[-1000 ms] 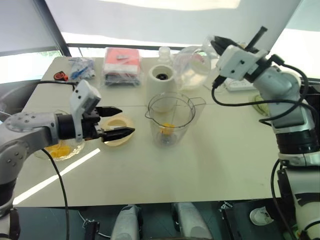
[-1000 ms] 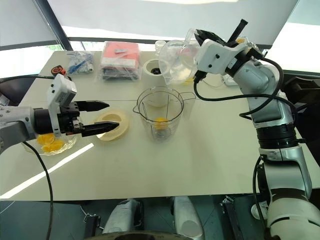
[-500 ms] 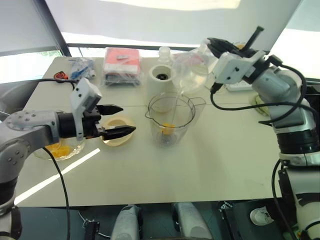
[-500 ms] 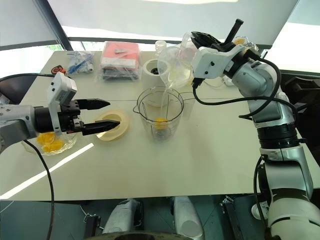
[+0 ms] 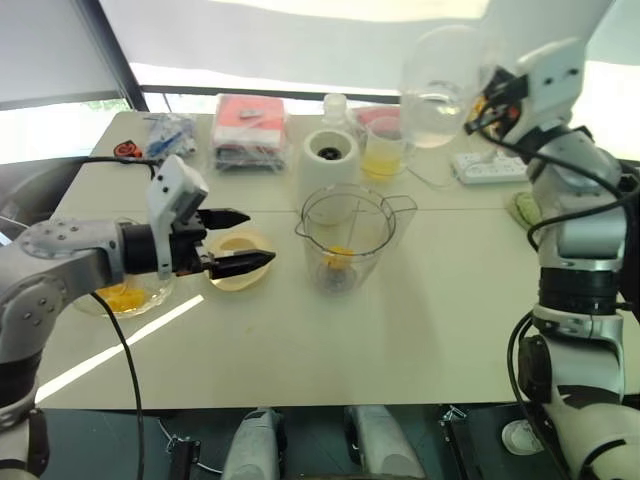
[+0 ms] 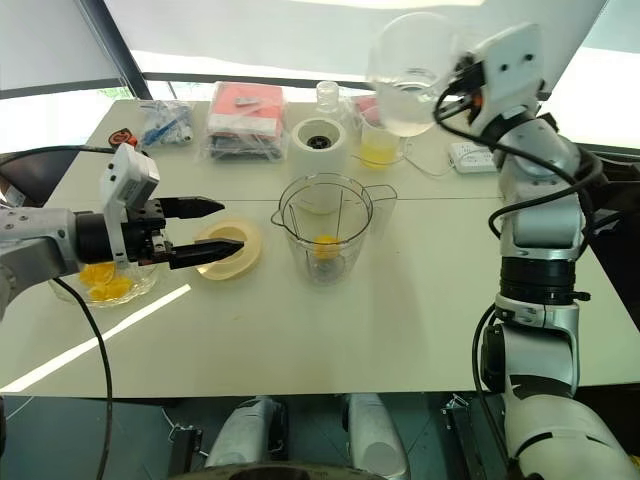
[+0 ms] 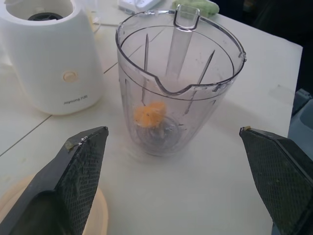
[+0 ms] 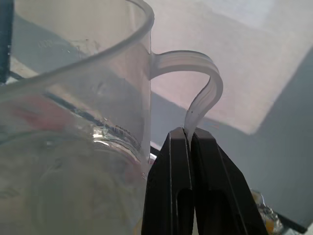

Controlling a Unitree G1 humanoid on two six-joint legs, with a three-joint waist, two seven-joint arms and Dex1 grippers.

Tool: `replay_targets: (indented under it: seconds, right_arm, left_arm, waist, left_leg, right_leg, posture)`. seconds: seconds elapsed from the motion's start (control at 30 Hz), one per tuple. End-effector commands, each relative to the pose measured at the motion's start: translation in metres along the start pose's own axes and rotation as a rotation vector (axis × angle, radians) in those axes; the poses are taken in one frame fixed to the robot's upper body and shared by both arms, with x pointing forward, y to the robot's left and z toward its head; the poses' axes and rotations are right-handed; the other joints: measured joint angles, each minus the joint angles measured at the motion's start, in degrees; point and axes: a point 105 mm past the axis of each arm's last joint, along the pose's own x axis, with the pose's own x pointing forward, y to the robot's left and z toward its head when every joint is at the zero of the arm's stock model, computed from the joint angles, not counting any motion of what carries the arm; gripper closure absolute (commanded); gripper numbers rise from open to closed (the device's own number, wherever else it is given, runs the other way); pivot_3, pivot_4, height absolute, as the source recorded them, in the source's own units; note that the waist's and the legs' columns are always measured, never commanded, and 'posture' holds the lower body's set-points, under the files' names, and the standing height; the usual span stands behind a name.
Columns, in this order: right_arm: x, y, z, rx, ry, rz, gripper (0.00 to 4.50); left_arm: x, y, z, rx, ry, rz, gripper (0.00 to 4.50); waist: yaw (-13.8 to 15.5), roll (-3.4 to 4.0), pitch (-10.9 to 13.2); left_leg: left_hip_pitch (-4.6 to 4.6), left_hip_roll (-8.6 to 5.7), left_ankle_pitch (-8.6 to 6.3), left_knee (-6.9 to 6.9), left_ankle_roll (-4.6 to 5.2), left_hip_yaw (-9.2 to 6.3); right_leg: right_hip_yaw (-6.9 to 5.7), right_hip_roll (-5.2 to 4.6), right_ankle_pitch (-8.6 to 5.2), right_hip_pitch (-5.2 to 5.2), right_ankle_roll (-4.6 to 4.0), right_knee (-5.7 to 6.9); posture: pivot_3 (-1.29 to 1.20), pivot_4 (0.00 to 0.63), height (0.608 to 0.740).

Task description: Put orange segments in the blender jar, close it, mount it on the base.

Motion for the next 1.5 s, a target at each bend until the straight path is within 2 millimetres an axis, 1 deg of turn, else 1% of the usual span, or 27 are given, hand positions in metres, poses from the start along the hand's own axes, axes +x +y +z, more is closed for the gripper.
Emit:
replay_targets:
  seconds: [0.03, 0.1, 0.13, 0.17, 0.23, 0.3, 0.37, 0.43, 0.5, 0.53, 0.6, 0.67, 0.73, 0.97, 1.0, 1.07, 1.13, 1.17, 1.23, 1.27, 1.3, 1.47, 1.5]
  right_arm:
    - [-0.019, -0.059, -0.023, 0.050, 0.078, -0.328, 4.47]
    - [-0.033, -0.077, -0.058, 0.066, 0.188, -0.434, 4.47]
    - [-0.040, -0.082, -0.074, 0.069, 0.226, -0.468, 4.47]
    - [-0.045, -0.085, -0.084, 0.068, 0.249, -0.491, 4.47]
    - [-0.053, -0.085, -0.107, 0.122, 0.282, -0.525, 4.47]
    - [-0.057, -0.081, -0.123, 0.186, 0.293, -0.536, 4.47]
    - [-0.063, -0.079, -0.139, 0.192, 0.312, -0.549, 4.47]
    - [-0.066, -0.075, -0.150, 0.191, 0.315, -0.553, 4.47]
    - [-0.072, -0.064, -0.167, 0.173, 0.343, -0.563, 4.47]
    - [-0.074, -0.061, -0.171, 0.164, 0.349, -0.568, 4.47]
    - [-0.077, -0.056, -0.181, 0.178, 0.360, -0.591, 4.47]
    - [-0.085, -0.051, -0.199, 0.226, 0.412, -0.640, 4.47]
    - [-0.090, -0.048, -0.209, 0.241, 0.441, -0.660, 4.47]
    - [-0.097, -0.043, -0.225, 0.215, 0.495, -0.657, 4.47]
    - [-0.098, -0.044, -0.227, 0.213, 0.502, -0.659, 4.21]
    - [-0.101, -0.044, -0.230, 0.211, 0.518, -0.661, 3.54]
    - [-0.103, -0.043, -0.232, 0.196, 0.531, -0.652, 2.63]
    - [-0.103, -0.043, -0.232, 0.184, 0.533, -0.644, 2.00]
    - [-0.104, -0.043, -0.232, 0.162, 0.533, -0.633, 1.02]
    - [-0.104, -0.043, -0.231, 0.156, 0.531, -0.630, 0.43]
    - [-0.106, -0.043, -0.230, 0.144, 0.527, -0.624, 0.08]
    - [-0.112, -0.038, -0.219, 0.067, 0.485, -0.563, 0.08]
    - [-0.116, -0.037, -0.217, 0.057, 0.484, -0.562, 0.08]
  left_arm:
    - [0.000, -0.005, 0.013, 0.046, -0.039, -0.007, 0.00]
    - [0.001, -0.008, 0.014, 0.046, -0.047, -0.013, 0.00]
    - [0.001, -0.010, 0.014, 0.043, -0.052, -0.016, 0.00]
    - [0.002, -0.011, 0.014, 0.041, -0.054, -0.017, 0.00]
    - [0.002, -0.011, 0.011, 0.018, -0.055, -0.008, 0.00]
    - [0.003, -0.011, 0.009, 0.004, -0.051, -0.001, 0.00]
    - [0.003, -0.012, 0.005, 0.000, -0.043, 0.002, 0.00]
    - [0.003, -0.013, 0.004, -0.005, -0.039, 0.003, 0.00]
    - [0.004, -0.014, 0.003, -0.012, -0.039, 0.007, 0.00]
    - [0.004, -0.014, 0.002, -0.014, -0.039, 0.008, 0.00]
    - [0.004, -0.014, 0.002, -0.018, -0.039, 0.008, 0.00]
    - [0.005, -0.014, 0.002, -0.021, -0.040, 0.007, 0.00]
    - [0.006, -0.014, 0.002, -0.022, -0.041, 0.006, 0.00]
    - [0.008, -0.012, 0.001, -0.024, -0.031, 0.016, 0.00]
    - [0.008, -0.011, -0.001, -0.027, -0.025, 0.022, 0.00]
    - [0.009, -0.009, -0.003, -0.032, -0.019, 0.032, 0.00]
    - [0.009, -0.009, -0.003, -0.033, -0.018, 0.033, 0.00]
    - [0.009, -0.009, -0.003, -0.033, -0.018, 0.033, 0.00]
    - [0.009, -0.009, -0.004, -0.034, -0.018, 0.033, 0.00]
    - [0.009, -0.009, -0.004, -0.034, -0.018, 0.033, 0.00]
    - [0.009, -0.009, -0.004, -0.035, -0.017, 0.033, 0.00]
    - [0.009, -0.009, -0.006, -0.041, -0.015, 0.033, 0.00]
    - [0.010, -0.009, -0.007, -0.043, -0.015, 0.031, 0.00]
  waist:
    - [0.14, -0.01, -0.01]
    - [0.33, -0.02, -0.01]
    - [0.40, -0.03, -0.02]
    - [0.41, -0.02, -0.02]
    - [0.31, 0.00, -0.01]
    - [-0.56, 0.05, 0.02]
    - [-1.22, 0.09, 0.03]
    - [-1.43, 0.09, 0.03]
    - [-1.47, 0.08, 0.02]
    - [-1.46, 0.08, 0.02]
    - [-1.40, 0.08, 0.02]
    - [-1.38, 0.08, 0.02]
    - [-1.37, 0.08, 0.02]
    - [-1.27, 0.09, 0.03]
    - [-1.27, 0.09, 0.03]
    - [-1.26, 0.09, 0.03]
    - [-1.26, 0.09, 0.03]
    - [-1.26, 0.09, 0.03]
    - [-1.44, 0.09, 0.03]
    - [-1.53, 0.08, 0.02]
    - [-1.57, 0.08, 0.02]
    - [-1.45, 0.08, 0.02]
    - [-1.42, 0.08, 0.02]
  left_leg:
    - [0.00, 0.00, 0.00, 0.00, 0.00, 0.00]
    - [0.00, -0.02, 0.00, 0.00, 0.00, 0.00]
    - [0.00, -0.02, 0.00, 0.00, 0.00, 0.01]
    - [0.01, -0.03, 0.00, 0.00, 0.00, 0.01]
    - [0.00, -0.04, 0.00, 0.00, 0.00, 0.05]
    - [0.03, -0.04, 0.00, 0.00, 0.00, 0.06]
    - [0.06, -0.04, 0.00, 0.00, 0.01, 0.05]
    - [0.10, -0.03, 0.00, -0.01, 0.01, 0.01]
    - [0.10, -0.02, 0.00, -0.01, 0.01, 0.02]
    - [0.10, -0.02, 0.00, -0.01, 0.01, 0.02]
    - [0.10, -0.02, 0.00, -0.01, 0.01, 0.02]
    - [0.09, -0.02, 0.00, -0.01, 0.00, 0.01]
    - [0.09, -0.03, 0.00, -0.01, 0.00, 0.00]
    - [0.08, -0.04, 0.00, -0.01, 0.00, -0.01]
    - [0.08, -0.05, 0.00, -0.01, 0.00, -0.01]
    - [0.09, -0.05, 0.00, -0.01, 0.01, -0.01]
    - [0.09, -0.05, 0.00, -0.01, 0.00, -0.01]
    - [0.09, -0.05, 0.00, -0.01, 0.00, -0.01]
    - [0.10, -0.05, 0.00, -0.01, 0.01, -0.03]
    - [0.10, -0.05, 0.00, -0.01, 0.01, -0.03]
    - [0.11, -0.05, 0.00, -0.01, 0.01, -0.04]
    - [0.11, -0.04, 0.00, -0.01, 0.01, -0.07]
    - [0.10, -0.04, 0.00, -0.01, 0.01, -0.08]
  right_leg:
    - [0.00, 0.00, 0.00, 0.00, 0.00, 0.00]
    - [0.00, 0.01, -0.03, 0.01, -0.05, -0.03]
    - [0.01, 0.00, -0.08, 0.01, -0.15, -0.04]
    - [0.01, 0.01, -0.09, 0.03, -0.15, -0.05]
    - [0.05, 0.01, -0.09, 0.02, -0.15, -0.04]
    - [0.08, 0.03, 0.01, 0.02, 0.02, -0.01]
    - [0.10, 0.05, 0.02, 0.02, 0.04, 0.03]
    - [0.14, 0.09, 0.03, 0.02, 0.05, 0.06]
    - [0.12, 0.12, 0.03, 0.02, 0.05, 0.06]
    - [0.12, 0.12, 0.03, 0.03, 0.05, 0.06]
    - [0.12, 0.11, 0.03, 0.03, 0.05, 0.05]
    - [0.12, 0.10, 0.03, 0.03, 0.05, 0.04]
    - [0.13, 0.09, 0.02, 0.04, 0.05, 0.01]
    - [0.13, 0.07, 0.02, 0.05, 0.05, -0.02]
    - [0.13, 0.07, 0.02, 0.06, 0.05, -0.02]
    - [0.13, 0.08, 0.02, 0.06, 0.04, -0.02]
    - [0.12, 0.08, 0.02, 0.07, 0.04, -0.02]
    - [0.12, 0.08, 0.02, 0.07, 0.04, -0.02]
    - [0.13, 0.08, 0.02, 0.07, 0.04, -0.02]
    - [0.14, 0.08, 0.02, 0.07, 0.04, -0.02]
    - [0.14, 0.08, 0.02, 0.08, 0.04, -0.02]
    - [0.12, 0.10, 0.02, 0.09, 0.05, -0.02]
    - [0.12, 0.09, 0.02, 0.09, 0.05, -0.02]
  posture:
    - [0.00, 0.150, 0.740]
    - [0.00, 0.150, 0.740]
    - [0.00, 0.150, 0.740]
    - [0.00, 0.150, 0.740]
    - [0.00, 0.150, 0.740]
    - [0.00, 0.150, 0.740]
    - [0.00, 0.150, 0.740]
    - [0.00, 0.150, 0.740]
    - [0.00, 0.150, 0.740]
    - [0.00, 0.150, 0.740]
    - [0.00, 0.150, 0.740]
    - [0.00, 0.150, 0.740]
    - [0.00, 0.150, 0.740]
    - [0.00, 0.150, 0.740]
    - [0.00, 0.150, 0.740]
    - [0.00, 0.150, 0.740]
    - [0.00, 0.150, 0.740]
    - [0.00, 0.150, 0.740]
    - [0.00, 0.150, 0.740]
    - [0.00, 0.150, 0.740]
    - [0.00, 0.150, 0.740]
    - [0.00, 0.150, 0.740]
    - [0.00, 0.150, 0.740]
